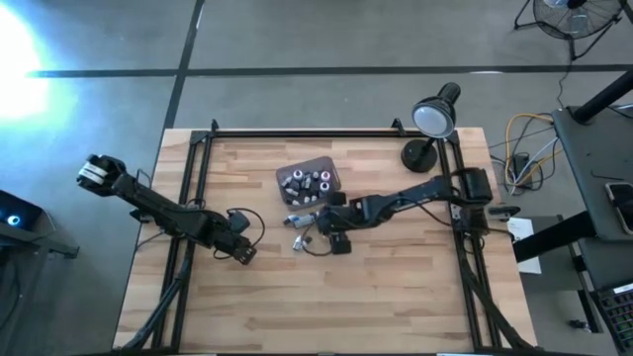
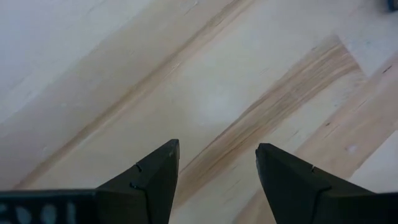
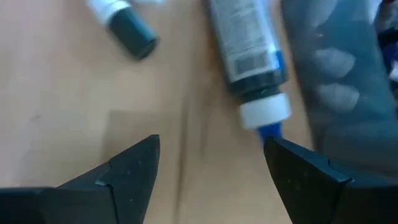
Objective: Pick & Place food coloring
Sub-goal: Put the large blue food coloring bottle into the gray bin
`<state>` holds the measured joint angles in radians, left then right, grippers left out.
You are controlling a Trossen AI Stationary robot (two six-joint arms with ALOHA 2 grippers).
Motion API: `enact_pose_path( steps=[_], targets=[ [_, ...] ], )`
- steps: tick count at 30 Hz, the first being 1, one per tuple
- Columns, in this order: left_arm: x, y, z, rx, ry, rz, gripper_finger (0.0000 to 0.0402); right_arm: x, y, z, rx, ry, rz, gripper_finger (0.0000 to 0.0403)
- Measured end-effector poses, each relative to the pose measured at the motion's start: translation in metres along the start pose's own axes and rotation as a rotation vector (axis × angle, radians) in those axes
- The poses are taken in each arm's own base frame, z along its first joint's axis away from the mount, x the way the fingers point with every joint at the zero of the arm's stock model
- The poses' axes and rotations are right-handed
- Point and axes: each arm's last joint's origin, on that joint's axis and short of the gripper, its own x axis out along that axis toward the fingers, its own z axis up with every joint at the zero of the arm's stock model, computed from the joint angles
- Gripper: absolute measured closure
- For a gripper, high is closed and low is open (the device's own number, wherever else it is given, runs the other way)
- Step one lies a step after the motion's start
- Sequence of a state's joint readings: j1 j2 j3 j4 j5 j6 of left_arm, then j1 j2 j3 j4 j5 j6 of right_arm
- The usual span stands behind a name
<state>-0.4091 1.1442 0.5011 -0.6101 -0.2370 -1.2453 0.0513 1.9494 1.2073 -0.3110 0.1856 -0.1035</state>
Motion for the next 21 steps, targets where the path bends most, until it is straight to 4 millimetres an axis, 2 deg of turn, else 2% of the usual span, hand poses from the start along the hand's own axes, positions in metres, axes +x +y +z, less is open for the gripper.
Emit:
enact_pose_path(
  steps=[5, 10, 21],
  targets=[
    [0.0, -0.001, 0.0, -0.032, 0.011, -0.01, 0.0209, 0.012, -0.011, 0.012, -0.041, -0.006, -0.037, 0.0128],
    [0.0, -0.001, 0.0, -0.048, 0.013, -0.012, 0.0209, 0.011, -0.018, 0.019, -0.078, -0.024, -0.073, 0.0135],
    [0.0, -0.001, 0.0, -0.041, 0.009, -0.01, 0.0209, 0.016, -0.02, 0.018, -0.099, -0.014, -0.066, 0.0138]
  ],
)
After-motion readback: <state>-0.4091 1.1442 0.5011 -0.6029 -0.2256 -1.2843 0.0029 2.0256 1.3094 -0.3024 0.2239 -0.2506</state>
